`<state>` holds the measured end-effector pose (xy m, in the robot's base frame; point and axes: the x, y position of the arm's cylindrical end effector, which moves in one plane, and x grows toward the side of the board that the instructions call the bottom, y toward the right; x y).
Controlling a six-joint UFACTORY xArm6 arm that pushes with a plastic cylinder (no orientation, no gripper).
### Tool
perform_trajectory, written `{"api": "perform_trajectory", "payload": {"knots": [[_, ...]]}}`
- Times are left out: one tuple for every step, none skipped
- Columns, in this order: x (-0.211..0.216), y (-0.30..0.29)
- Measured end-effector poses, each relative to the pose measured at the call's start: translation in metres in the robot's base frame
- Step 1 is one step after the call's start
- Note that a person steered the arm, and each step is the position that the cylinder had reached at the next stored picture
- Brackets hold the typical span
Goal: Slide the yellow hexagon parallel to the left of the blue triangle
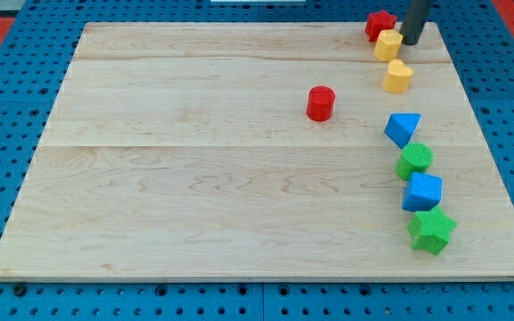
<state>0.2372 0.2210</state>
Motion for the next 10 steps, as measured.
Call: {"api": "perform_trajectory", "payload": {"knots": [[0.042,-0.051],[0.058,-0.112],[0.036,-0.090],[0.034,-0.157],[0.047,-0.254],[0.048,-0.282],[0.085,-0.326],[0.130,-0.358],[0.175,-0.358],[0.182,-0.352]]}}
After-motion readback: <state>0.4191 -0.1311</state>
